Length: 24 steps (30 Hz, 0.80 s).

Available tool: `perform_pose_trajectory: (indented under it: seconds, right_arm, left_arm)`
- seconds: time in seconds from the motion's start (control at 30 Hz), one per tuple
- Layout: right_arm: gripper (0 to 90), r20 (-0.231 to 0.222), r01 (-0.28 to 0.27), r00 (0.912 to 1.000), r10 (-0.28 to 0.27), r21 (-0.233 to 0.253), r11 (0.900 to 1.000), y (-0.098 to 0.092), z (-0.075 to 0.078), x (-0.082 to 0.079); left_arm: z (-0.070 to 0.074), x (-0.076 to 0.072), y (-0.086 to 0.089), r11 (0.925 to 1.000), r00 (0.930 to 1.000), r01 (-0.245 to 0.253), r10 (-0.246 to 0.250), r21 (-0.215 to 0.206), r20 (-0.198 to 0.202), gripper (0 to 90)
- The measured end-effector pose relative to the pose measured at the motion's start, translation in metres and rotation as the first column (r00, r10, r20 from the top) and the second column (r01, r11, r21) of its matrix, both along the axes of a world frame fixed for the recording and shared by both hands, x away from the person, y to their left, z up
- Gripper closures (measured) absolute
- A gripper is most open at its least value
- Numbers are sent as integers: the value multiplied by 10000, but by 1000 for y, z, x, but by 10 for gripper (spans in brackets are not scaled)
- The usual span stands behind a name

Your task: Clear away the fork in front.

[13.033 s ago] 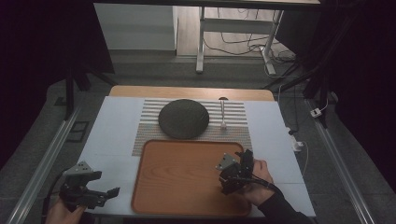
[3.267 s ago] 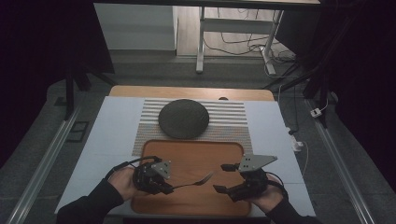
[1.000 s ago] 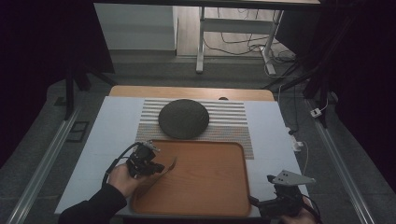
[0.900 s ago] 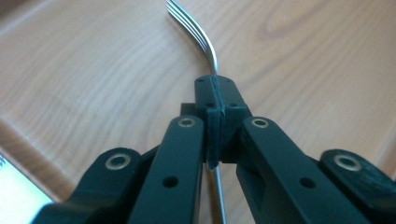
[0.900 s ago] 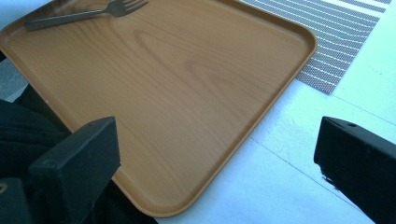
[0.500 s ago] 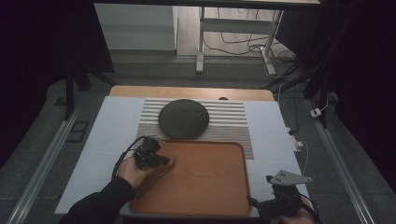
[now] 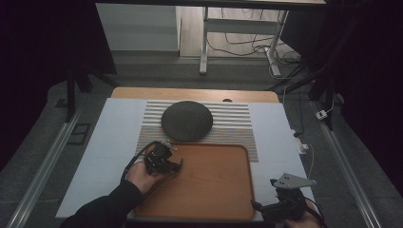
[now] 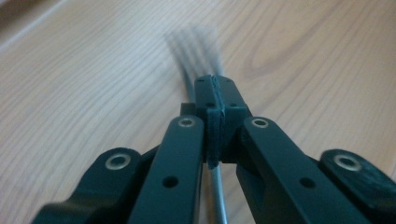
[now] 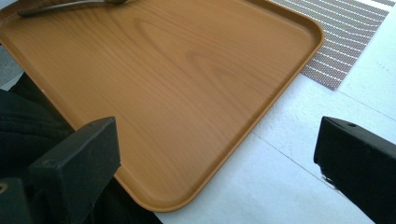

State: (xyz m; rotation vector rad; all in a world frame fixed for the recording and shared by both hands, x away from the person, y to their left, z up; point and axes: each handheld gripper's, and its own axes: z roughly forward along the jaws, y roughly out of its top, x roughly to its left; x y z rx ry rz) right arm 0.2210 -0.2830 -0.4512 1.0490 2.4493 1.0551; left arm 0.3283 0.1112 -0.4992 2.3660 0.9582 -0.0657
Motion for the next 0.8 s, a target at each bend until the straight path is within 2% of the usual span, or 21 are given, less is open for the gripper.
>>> perform_pose_trajectory:
  seconds: [0.07,0.17,0.27,0.37,0.4,0.63,0.8]
  right_arm:
    - [4,-12,8,10000,-8,9,10000,0,0,0]
    - [4,-38,6,10000,-6,14,10000,0,0,0]
    - [4,-39,0,10000,0,13,10000,0,0,0]
    - [4,-54,-2,10000,2,38,10000,-1,0,0]
    - [4,-59,-14,10000,15,42,10000,-1,0,1]
    - [4,-35,-17,10000,17,51,10000,-1,0,0]
    - [4,-22,-4,10000,4,94,10000,-2,0,0]
  left_arm:
    - [2,-1,-2,9996,9998,193,-193,-205,-15,884]
    - [-1,-4,-10,9982,9982,567,-570,-191,-160,883]
    - [-6,-7,-20,9958,9957,900,-895,178,-234,883]
    - [-12,-9,-27,9917,9945,1043,-1030,751,-205,883]
    - [-13,-9,-27,9920,9945,1041,-1033,716,-156,884]
    - [-13,0,-12,9964,9994,339,-328,783,-145,884]
    - [-14,7,5,9971,9993,-233,254,727,-288,884]
